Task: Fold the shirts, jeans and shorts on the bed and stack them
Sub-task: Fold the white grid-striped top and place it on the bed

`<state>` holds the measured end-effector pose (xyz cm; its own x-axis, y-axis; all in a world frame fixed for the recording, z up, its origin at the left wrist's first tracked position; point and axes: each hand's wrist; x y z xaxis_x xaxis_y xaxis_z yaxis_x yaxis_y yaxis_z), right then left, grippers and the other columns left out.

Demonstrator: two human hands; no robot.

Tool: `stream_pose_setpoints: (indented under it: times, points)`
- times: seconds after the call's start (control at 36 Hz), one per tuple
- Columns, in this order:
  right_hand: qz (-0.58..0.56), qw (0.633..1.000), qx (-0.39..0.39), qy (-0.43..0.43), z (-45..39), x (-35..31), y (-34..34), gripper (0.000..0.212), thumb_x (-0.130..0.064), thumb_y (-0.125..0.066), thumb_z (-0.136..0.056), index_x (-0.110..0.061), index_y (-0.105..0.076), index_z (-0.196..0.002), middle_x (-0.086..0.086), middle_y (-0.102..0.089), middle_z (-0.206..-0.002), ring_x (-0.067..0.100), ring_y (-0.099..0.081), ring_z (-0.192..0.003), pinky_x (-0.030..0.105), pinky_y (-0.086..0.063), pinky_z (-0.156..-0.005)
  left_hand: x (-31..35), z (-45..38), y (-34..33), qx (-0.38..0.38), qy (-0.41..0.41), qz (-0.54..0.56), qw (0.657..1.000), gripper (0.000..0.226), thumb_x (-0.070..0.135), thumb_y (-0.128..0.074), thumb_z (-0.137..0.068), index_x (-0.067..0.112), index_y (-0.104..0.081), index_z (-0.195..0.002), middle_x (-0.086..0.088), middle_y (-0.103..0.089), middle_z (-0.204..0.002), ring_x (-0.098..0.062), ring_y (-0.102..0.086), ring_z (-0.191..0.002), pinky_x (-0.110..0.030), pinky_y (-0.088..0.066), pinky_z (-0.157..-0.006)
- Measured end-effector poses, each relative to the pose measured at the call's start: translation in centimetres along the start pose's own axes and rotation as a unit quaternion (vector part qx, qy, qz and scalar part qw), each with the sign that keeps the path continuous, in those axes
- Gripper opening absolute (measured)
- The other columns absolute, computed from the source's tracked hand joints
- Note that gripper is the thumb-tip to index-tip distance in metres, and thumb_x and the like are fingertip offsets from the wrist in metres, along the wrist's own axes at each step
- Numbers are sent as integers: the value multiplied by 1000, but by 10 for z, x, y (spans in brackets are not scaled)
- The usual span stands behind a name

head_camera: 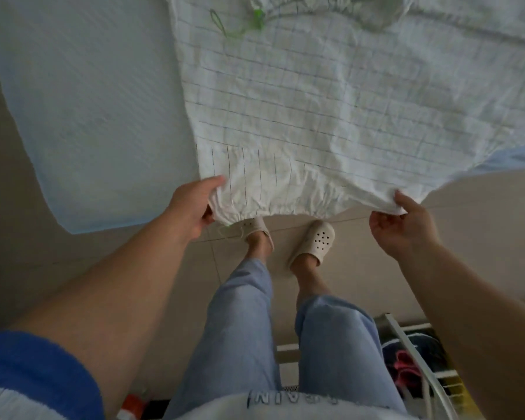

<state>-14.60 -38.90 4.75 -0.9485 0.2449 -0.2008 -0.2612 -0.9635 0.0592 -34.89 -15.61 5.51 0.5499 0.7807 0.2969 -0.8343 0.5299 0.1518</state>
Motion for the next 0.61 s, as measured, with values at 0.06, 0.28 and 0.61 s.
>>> stream_pose_setpoints:
  times: [0.06, 0.28, 0.61]
  points:
    - [-19, 1000, 9, 17, 17, -2, -3, 5, -11, -62, -86, -12, -61, -91, 0, -70, -74, 11, -68, -61, 18, -51, -55, 8, 9, 2, -19, 3, 16, 1000, 15, 20, -64, -86, 7, -69, -92, -2, -74, -78, -15, -71, -69, -24, -55, -59]
    - [-31, 997, 13, 71, 76, -18, -18, 31, -8, -61, -83, -10, -59, -114, 7, -66, -106, 21, -67, -96, 30, -54, -86, 64, 53, 3, -96, -5, 88, 991, 30, 24, -53, -91, 4, -66, -109, -12, -71, -105, -28, -68, -96, -38, -53, -81]
    - [0, 973, -8, 229, 101, -98, -86, 15, -15, -64, -85, -15, -56, -98, -2, -63, -89, 8, -66, -74, 18, -51, -57, 187, 71, -39, -161, -49, 196, 966, 31, 22, -41, -96, 4, -63, -108, -14, -72, -99, -26, -70, -88, -33, -57, -62]
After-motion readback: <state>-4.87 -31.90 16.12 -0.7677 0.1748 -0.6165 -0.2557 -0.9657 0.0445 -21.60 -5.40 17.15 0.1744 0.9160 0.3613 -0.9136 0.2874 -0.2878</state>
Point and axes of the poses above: each hand's wrist, its own z-axis away from the middle knuckle, its own y-axis out of the back of the hand, x = y × z
